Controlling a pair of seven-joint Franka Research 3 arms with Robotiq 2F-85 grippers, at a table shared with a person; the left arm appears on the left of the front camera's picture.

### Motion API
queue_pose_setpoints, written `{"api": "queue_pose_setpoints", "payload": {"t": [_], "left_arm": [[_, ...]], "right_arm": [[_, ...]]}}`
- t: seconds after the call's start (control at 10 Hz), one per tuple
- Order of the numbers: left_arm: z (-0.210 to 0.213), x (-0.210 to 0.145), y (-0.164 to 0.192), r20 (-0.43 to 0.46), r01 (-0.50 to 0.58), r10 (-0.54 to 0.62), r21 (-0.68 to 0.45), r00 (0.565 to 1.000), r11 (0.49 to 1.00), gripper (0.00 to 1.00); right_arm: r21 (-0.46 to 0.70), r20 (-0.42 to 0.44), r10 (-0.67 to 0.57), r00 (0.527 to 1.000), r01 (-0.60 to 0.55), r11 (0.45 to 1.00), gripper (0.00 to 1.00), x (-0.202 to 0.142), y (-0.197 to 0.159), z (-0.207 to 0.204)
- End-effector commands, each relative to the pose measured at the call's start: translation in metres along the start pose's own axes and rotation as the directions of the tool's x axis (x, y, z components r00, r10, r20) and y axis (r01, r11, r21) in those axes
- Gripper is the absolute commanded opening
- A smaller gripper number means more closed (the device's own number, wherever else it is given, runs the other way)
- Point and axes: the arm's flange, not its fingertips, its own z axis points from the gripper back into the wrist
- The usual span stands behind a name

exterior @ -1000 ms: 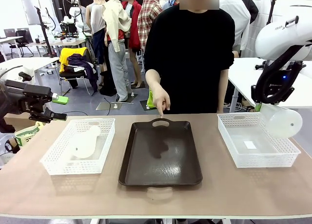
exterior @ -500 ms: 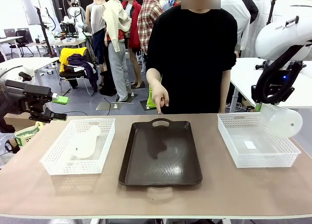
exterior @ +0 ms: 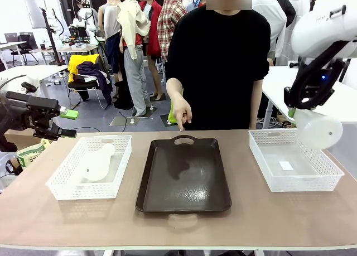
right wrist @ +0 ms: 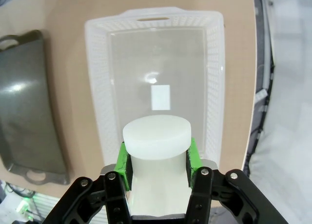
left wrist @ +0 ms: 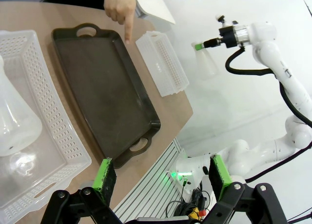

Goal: Prepare the laboratory tools.
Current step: While moving the picked Big flask to the Handle tray indicated by the person, stop as directed by the person.

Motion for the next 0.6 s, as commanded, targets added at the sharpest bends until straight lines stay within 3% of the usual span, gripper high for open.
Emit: {"api": "queue_pose_setpoints", "payload": {"t": [0.0,0.5], "left_arm": [[0.001,0.001,0.0,0.008,0.0,0.0,-0.017,1.0,1.0,1.0],[0.001,0.001,0.0,0.008,0.0,0.0,-0.017,1.0,1.0,1.0]], "right_arm": [[-0.015,0.019,0.013,1.0,-0.013,1.0,0.0,-0.017,0.04,0.026],[0.007,0.09,0.164,0.982,-0.165,0.986,0.0,-0.034,0.159,0.075]]}}
